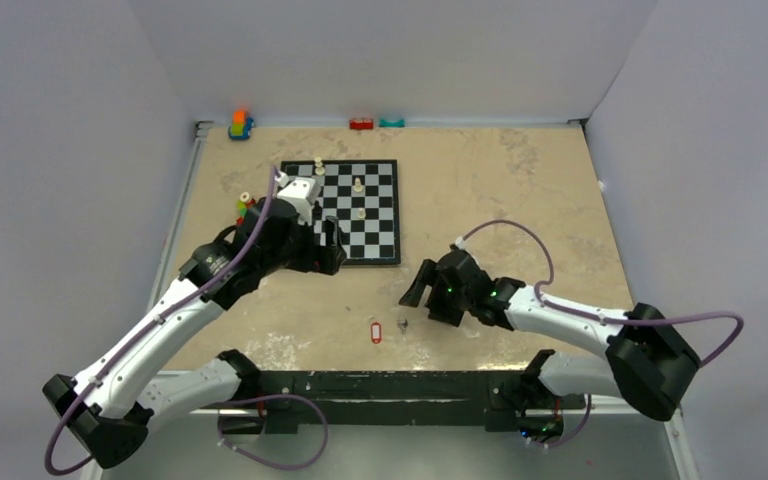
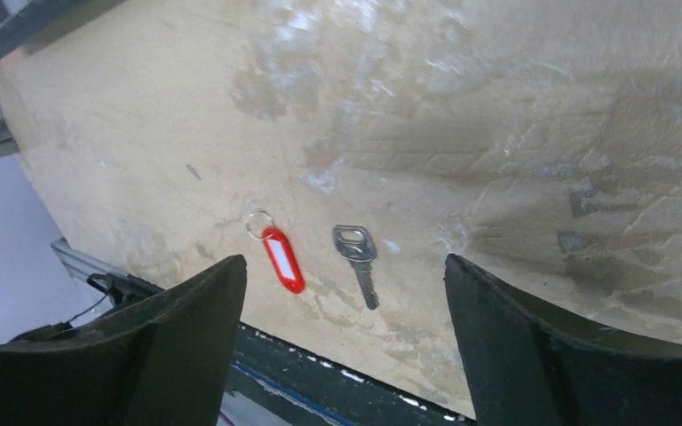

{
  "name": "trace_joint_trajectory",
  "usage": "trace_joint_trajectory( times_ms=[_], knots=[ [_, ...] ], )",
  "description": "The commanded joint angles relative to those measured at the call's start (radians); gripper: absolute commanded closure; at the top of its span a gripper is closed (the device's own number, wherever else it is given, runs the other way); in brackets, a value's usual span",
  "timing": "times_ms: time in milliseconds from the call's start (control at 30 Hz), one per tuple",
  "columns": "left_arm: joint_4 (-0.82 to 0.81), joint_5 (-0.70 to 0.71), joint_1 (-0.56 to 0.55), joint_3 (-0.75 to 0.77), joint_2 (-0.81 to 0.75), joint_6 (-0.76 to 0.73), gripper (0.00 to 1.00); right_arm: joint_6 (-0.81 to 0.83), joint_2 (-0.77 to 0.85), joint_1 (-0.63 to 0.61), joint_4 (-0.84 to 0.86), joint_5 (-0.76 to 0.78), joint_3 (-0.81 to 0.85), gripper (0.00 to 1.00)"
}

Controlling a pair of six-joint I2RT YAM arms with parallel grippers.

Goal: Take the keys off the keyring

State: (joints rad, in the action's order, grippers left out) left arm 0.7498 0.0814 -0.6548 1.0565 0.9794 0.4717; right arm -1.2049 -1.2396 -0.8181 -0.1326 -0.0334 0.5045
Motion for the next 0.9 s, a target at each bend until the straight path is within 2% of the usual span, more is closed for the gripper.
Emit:
trace_joint_trajectory(
  times_ms=[0, 167, 367, 567, 867],
  knots=[
    [0.017, 0.059, 0.004, 0.048, -0.054, -0.053, 0.0, 0.158, 0.081, -0.003, -0.162, 0.143, 0.141, 0.11],
    [0.001, 0.16, 0.005, 0.031, -0.17, -0.095, 0.0, 0.339, 0.193, -0.002, -0.203, 0.223, 0.227, 0.08],
    [0.028, 0.276, 0.004, 0.019, -0.28, -0.163, 0.0, 0.497, 0.347, -0.002, -0.131, 0.327, 0.243, 0.08],
    [0.034, 0.368, 0.003, -0.05, -0.424, -0.197, 0.0, 0.534, 0.465, -0.001, -0.112, 0.489, 0.232, 0.08],
    [0.057, 0.423, 0.004, -0.135, -0.542, -0.193, 0.0, 0.551, 0.522, -0.002, -0.147, 0.658, 0.233, 0.11]
  ],
)
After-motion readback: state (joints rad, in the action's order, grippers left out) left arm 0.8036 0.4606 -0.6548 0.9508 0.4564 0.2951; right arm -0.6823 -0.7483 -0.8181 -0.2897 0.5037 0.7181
